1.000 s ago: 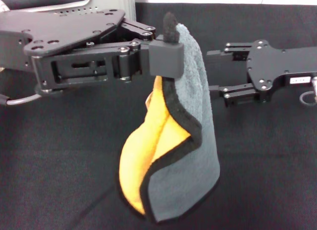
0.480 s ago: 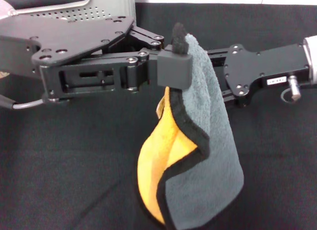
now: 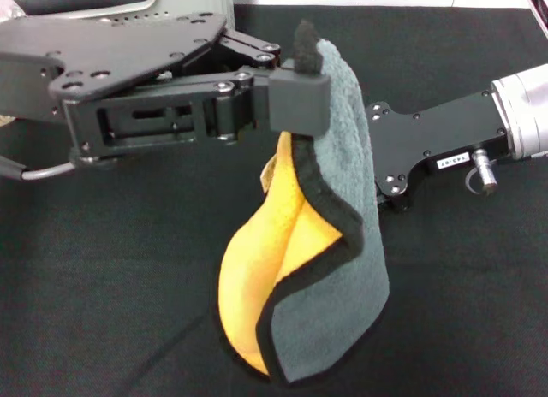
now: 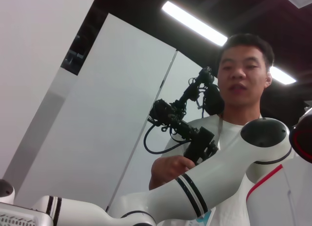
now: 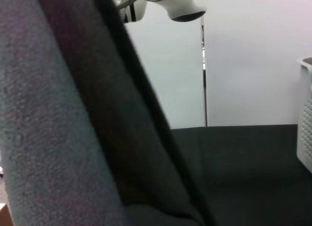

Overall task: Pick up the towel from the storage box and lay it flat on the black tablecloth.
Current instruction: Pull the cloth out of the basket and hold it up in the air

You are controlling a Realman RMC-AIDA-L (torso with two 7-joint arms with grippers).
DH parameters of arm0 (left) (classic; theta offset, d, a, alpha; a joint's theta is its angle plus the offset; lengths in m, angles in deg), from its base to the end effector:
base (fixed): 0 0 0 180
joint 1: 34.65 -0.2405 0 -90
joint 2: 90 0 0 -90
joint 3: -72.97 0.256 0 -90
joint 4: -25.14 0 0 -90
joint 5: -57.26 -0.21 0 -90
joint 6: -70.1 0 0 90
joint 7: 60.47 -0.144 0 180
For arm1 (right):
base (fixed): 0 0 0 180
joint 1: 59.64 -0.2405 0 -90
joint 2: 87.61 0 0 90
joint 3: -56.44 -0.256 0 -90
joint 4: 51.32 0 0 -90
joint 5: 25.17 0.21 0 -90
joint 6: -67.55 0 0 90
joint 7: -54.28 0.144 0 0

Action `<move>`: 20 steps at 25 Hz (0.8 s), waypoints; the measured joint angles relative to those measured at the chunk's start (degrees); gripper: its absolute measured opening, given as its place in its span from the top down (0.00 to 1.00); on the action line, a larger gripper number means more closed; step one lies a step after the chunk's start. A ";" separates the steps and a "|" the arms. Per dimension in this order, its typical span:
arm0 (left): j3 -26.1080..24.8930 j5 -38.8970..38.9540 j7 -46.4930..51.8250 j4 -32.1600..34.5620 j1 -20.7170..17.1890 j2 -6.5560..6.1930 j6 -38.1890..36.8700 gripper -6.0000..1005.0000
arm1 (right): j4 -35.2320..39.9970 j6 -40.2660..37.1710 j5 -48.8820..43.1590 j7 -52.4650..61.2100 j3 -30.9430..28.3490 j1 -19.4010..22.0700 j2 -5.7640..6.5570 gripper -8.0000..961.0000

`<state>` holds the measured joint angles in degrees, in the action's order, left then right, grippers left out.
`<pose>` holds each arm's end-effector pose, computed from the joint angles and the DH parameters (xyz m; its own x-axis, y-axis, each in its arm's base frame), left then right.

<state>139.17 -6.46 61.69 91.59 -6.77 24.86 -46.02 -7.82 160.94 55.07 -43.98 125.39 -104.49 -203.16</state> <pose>-0.1052 0.2714 0.0917 0.6117 0.4115 0.6756 0.0129 -0.8591 0.5116 0.1253 0.3557 -0.0203 0.9168 0.0286 -0.3982 0.0691 -0.9937 0.0877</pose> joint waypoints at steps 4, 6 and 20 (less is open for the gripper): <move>-0.10 0.01 0.00 -0.08 -0.04 0.01 0.03 0.97 | 0.00 0.05 0.01 0.05 0.10 0.23 -0.02 0.18; -0.14 0.01 0.00 -0.11 -0.16 0.02 0.03 0.97 | 0.01 0.06 0.01 0.16 0.10 0.34 -0.03 0.19; -0.47 0.01 -0.28 -1.47 -0.24 0.02 0.03 0.97 | 1.09 -0.14 -2.83 3.20 0.02 0.45 0.08 0.66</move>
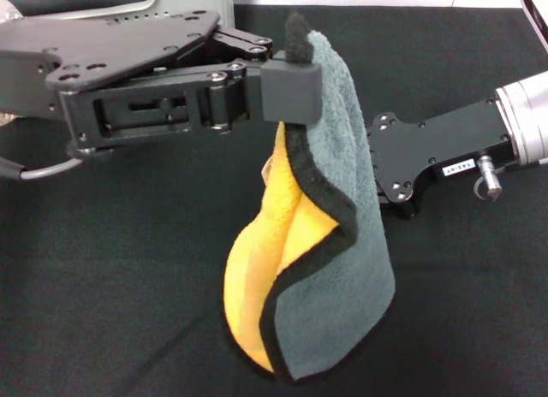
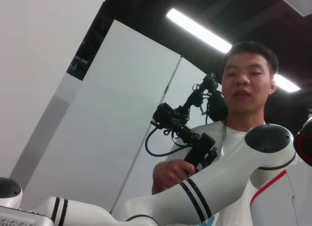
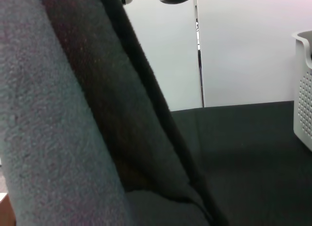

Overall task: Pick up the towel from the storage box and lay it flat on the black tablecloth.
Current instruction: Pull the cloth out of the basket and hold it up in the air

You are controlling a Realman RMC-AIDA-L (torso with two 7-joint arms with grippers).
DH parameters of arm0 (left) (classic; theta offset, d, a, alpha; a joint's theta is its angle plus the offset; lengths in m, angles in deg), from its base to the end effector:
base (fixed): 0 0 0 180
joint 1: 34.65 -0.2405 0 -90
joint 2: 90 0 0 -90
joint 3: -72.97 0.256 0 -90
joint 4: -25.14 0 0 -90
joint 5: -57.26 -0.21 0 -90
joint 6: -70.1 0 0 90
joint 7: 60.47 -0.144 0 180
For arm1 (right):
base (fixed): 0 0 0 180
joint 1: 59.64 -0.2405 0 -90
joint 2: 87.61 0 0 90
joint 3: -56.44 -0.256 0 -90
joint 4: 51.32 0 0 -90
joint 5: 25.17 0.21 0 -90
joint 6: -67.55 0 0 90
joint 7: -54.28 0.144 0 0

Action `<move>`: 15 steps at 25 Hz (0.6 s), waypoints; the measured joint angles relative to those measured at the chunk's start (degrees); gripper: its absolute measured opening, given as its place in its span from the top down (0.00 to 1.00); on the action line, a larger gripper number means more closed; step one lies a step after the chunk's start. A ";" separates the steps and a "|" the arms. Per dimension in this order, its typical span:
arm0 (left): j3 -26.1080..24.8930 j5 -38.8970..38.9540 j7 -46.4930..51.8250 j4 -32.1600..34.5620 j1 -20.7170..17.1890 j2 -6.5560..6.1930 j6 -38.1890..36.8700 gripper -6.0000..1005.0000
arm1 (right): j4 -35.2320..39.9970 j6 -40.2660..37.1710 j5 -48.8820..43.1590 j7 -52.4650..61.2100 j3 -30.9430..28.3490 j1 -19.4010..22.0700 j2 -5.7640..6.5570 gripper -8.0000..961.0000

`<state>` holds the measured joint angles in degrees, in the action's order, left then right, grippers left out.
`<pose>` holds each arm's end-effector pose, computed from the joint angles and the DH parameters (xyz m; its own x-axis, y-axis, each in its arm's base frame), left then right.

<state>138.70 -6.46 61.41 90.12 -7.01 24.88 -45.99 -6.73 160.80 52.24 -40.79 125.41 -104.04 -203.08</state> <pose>-0.1100 0.2731 0.0912 0.5937 0.4297 0.6803 0.0308 -0.8570 0.5144 0.1318 0.3555 -0.0204 0.9380 -0.0126 -0.3465 0.0242 -0.9945 0.1017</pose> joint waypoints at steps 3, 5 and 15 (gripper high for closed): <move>-0.64 0.02 -0.03 -0.14 -0.18 0.03 -0.01 0.97 | 0.80 0.00 -0.02 -0.15 0.02 0.41 -0.02 0.70; -1.08 0.02 -0.04 -0.47 -0.29 0.10 -0.05 0.97 | 1.47 0.04 -0.03 -0.09 -0.09 0.78 -0.03 0.73; -1.23 0.07 -0.48 -0.73 -0.30 0.17 -0.09 0.97 | 3.61 0.59 0.32 0.58 -0.68 1.78 0.02 0.84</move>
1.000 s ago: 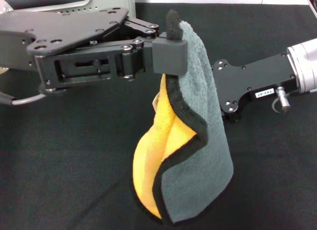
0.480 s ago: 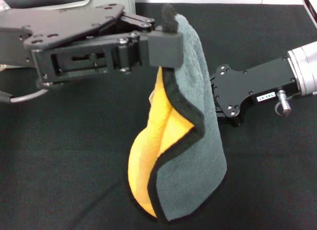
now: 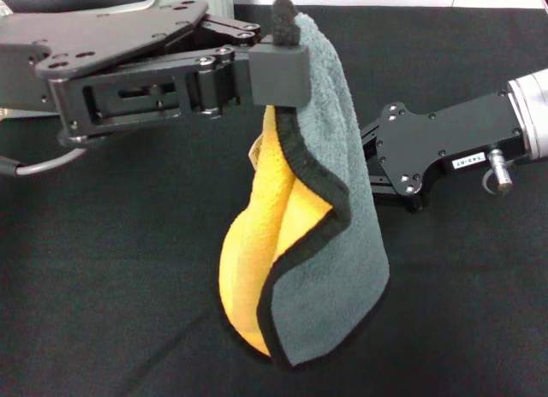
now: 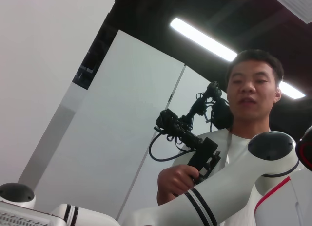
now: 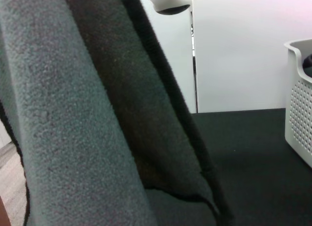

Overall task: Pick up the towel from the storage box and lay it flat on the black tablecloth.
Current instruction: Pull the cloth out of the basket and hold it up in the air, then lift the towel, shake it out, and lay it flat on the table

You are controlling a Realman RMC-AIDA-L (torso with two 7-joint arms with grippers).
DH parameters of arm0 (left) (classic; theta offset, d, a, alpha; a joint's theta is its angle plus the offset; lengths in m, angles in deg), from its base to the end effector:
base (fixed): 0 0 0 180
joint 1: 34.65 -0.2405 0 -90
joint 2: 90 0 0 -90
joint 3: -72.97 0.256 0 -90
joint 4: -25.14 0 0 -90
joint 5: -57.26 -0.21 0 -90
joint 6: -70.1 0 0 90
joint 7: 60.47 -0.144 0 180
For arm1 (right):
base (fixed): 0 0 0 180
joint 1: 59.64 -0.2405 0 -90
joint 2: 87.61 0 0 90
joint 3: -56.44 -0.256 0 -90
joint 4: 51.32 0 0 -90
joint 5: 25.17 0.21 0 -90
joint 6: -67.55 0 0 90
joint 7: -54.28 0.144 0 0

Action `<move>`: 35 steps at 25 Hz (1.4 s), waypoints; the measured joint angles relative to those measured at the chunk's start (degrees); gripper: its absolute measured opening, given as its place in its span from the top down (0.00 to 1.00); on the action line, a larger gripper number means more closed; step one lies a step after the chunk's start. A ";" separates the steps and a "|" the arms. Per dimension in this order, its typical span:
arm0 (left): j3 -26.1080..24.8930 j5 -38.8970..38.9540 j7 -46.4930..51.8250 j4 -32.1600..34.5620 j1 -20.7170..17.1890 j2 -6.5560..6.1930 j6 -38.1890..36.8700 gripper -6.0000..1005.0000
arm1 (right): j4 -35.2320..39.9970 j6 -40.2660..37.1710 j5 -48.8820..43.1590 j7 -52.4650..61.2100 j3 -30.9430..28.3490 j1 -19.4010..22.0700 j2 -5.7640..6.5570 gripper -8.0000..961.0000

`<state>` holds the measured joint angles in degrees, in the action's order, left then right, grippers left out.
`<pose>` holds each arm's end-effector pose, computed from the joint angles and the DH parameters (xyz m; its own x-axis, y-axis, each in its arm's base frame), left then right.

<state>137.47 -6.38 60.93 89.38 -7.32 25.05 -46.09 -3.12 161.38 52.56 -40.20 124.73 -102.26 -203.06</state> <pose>-0.1139 0.2743 0.0935 0.5733 0.4305 0.6971 0.0382 -0.8640 0.5021 0.1315 0.3545 -0.0114 0.9333 0.0075 -0.3590 0.0357 -0.9968 0.0720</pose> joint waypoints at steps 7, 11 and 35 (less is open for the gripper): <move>0.09 -0.47 -0.22 -1.84 0.00 -0.23 0.00 0.97 | 5.41 -0.61 0.26 -1.67 -0.35 3.66 -0.34 0.85; 0.23 -0.57 -0.94 -3.88 0.00 -0.49 0.00 0.97 | 6.34 -0.77 0.72 -1.08 -1.35 4.41 -0.33 0.99; -10.27 -18.74 -0.95 -10.44 -2.18 -0.26 0.52 0.97 | 41.69 -3.40 8.08 14.65 1.17 26.32 -0.58 0.99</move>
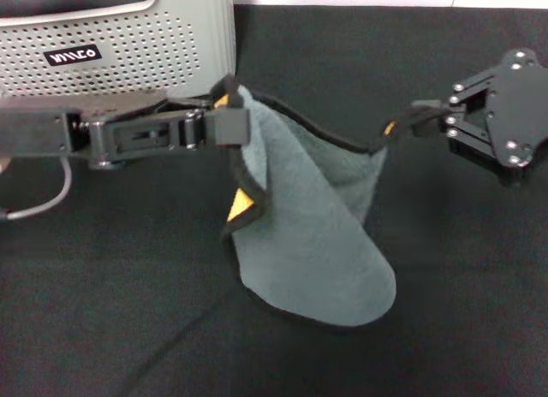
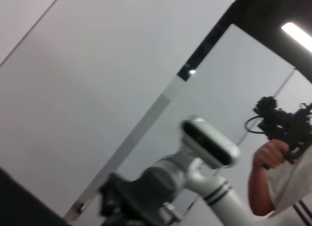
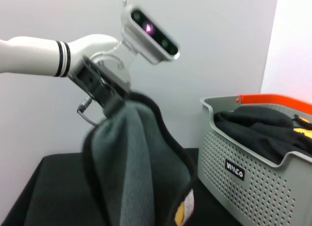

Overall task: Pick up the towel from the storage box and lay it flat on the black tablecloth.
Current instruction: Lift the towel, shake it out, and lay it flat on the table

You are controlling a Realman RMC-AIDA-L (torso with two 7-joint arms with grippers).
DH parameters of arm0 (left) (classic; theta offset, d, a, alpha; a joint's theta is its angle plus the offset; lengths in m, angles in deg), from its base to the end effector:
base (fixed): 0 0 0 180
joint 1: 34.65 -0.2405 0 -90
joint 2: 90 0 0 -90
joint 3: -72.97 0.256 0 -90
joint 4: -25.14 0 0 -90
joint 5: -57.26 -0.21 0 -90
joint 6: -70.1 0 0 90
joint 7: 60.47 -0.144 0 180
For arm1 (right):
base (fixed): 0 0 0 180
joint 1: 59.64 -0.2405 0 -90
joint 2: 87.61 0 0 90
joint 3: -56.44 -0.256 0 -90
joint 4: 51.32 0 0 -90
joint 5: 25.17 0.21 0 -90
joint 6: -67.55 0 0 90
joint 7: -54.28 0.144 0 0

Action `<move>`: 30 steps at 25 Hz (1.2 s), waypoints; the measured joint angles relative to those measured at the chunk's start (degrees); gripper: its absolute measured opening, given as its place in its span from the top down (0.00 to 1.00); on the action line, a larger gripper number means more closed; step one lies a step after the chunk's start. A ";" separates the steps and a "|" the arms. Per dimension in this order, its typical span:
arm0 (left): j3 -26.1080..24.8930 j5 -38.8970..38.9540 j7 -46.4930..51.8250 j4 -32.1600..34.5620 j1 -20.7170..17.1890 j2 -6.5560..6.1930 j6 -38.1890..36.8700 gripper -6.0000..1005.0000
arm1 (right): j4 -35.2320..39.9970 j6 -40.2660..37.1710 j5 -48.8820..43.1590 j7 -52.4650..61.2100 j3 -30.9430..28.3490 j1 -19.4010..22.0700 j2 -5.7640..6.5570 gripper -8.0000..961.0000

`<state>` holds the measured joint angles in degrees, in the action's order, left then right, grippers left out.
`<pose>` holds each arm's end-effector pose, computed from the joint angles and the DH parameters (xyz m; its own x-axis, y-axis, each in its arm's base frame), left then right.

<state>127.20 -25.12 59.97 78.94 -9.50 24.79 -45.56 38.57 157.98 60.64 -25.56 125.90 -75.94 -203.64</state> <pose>-0.1831 0.2850 0.0763 0.5312 0.6153 0.5824 0.3899 -0.7879 0.4767 0.1354 0.2959 0.0684 0.9029 0.0633 -0.4252 -0.0433 -0.9706 -0.2366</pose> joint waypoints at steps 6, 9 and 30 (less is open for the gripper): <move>-4.27 -4.51 0.03 0.04 -3.39 -0.23 0.04 0.97 | 7.59 0.38 3.25 2.02 0.40 5.39 0.32 0.99; -6.27 -6.62 0.03 0.11 -4.98 -0.11 0.04 0.97 | 10.12 0.49 3.69 3.61 0.40 6.85 0.38 0.99; -10.36 0.46 0.03 7.32 -14.75 0.23 -0.64 0.97 | 15.81 7.97 16.51 5.34 -5.54 16.07 0.46 0.99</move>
<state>116.84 -24.67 60.00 86.26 -24.25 25.03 -46.20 54.38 165.94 77.16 -20.22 120.36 -59.87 -203.18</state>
